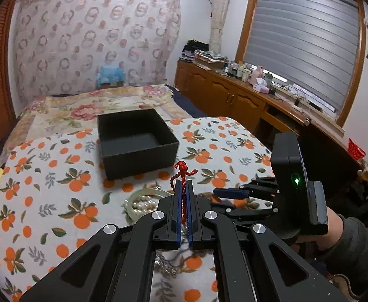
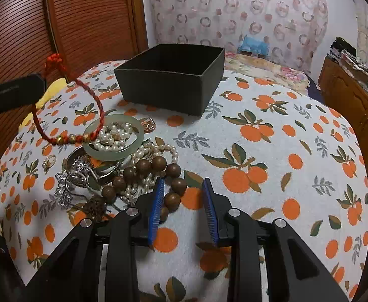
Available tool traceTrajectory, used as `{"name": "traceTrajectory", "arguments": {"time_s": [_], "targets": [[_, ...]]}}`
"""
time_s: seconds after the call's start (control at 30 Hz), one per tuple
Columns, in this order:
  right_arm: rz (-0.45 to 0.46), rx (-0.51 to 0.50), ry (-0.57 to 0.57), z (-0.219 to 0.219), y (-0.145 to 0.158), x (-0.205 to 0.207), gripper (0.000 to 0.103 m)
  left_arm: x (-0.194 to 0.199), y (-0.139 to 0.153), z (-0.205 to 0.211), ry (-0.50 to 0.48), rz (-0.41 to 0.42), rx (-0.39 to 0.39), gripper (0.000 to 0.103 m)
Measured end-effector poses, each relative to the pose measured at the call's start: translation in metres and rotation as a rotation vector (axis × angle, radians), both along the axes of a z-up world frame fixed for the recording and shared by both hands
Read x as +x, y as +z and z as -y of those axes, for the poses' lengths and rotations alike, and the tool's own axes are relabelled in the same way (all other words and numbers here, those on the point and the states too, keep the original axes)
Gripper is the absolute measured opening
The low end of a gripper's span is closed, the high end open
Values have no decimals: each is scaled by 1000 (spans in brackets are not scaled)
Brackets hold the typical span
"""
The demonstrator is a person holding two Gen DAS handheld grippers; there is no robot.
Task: Organize jewelry
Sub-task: 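Carry the red bracelet into the black box with left tool while right drops brown bead bracelet in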
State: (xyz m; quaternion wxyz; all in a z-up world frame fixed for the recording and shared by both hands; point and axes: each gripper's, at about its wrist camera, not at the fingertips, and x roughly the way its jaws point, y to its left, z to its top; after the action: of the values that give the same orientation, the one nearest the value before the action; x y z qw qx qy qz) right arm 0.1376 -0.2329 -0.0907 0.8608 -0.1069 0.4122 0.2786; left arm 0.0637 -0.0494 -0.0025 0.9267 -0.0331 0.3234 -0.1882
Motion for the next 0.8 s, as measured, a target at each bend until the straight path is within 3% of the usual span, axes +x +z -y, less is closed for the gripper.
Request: {"name": "traceTrajectory", "arguments": {"time_s": [0.1,0.17,0.23,0.37,0.8], "targets": [[14,-19,9,-4,-1,1,32,6,0,-5,17,5,7,2],[16,-19,25,-6,-2,1,19,11,-1,-9,31,5,14,2],[12,-18,37,-6,-1,1,15,17,-2,-13,42,4,17,2],[24,10,42,-1,9,-4,15,26,-1,-19,61,7,24,2],[179,94,81,-1,90,-7,15,60,19,-33,103,39,56,2]]}}
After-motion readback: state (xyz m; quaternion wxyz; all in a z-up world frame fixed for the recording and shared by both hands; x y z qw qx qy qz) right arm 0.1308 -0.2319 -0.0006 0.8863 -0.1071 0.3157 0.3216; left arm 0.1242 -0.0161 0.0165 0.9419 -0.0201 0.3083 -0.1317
